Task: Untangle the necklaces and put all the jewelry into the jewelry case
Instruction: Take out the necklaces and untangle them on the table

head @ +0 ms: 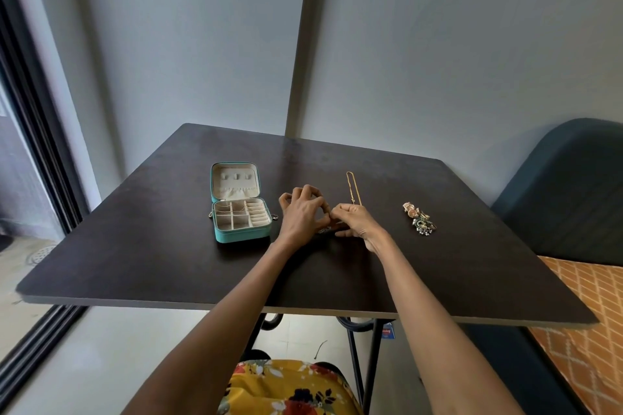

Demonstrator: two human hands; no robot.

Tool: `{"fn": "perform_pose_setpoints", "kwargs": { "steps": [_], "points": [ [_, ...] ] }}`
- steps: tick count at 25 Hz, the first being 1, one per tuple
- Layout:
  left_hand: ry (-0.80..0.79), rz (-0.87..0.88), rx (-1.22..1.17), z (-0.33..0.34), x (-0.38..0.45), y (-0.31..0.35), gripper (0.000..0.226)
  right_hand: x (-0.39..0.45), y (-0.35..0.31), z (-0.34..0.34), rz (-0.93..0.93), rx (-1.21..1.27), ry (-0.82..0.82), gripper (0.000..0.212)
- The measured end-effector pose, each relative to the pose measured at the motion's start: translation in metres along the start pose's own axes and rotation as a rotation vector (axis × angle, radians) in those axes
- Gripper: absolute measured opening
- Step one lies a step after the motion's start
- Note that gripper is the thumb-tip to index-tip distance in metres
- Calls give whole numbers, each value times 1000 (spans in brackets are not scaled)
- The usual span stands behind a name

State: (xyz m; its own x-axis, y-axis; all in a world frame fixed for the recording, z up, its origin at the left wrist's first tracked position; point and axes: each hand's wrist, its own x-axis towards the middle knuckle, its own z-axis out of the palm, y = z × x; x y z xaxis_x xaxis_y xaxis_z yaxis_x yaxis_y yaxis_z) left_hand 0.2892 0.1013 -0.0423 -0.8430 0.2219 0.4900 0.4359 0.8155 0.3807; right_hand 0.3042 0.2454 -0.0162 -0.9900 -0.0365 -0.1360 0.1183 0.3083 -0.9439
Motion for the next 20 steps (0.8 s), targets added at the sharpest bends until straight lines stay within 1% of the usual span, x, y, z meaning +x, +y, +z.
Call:
{"fn": "perform_pose_setpoints", "kwargs": {
  "steps": [2,5,6,8,10,13,15,17,20],
  "points": [
    [4,-14,-3,2,0,0,16,1,0,2,-3,-16,-1,22],
    [54,-167,-83,2,3,-3,16,1,0,4,-2,-44,21,23],
    [55,-190,-94,2,3,-3,15,1,2,3,-7,-28,40,22],
    [32,-153,-62,4,3,-3,15,-1,8,1,-43,48,96,13],
    [6,-135,-62,6,4,-3,15,-3,17,2,-146,89,154,4],
    [-31,-167,-149,8,4,-5,17,-5,24,6,-326,-35,205,5],
    [-81,-191,-192,8,5,-7,19,-3,23,7,-382,-146,215,5],
    [-127,-194,-203,8,7,-9,21,-3,18,5,-388,-223,199,5],
    [-157,-214,-259,6,8,-11,22,2,7,0,-348,-308,89,11]
  ]
}}
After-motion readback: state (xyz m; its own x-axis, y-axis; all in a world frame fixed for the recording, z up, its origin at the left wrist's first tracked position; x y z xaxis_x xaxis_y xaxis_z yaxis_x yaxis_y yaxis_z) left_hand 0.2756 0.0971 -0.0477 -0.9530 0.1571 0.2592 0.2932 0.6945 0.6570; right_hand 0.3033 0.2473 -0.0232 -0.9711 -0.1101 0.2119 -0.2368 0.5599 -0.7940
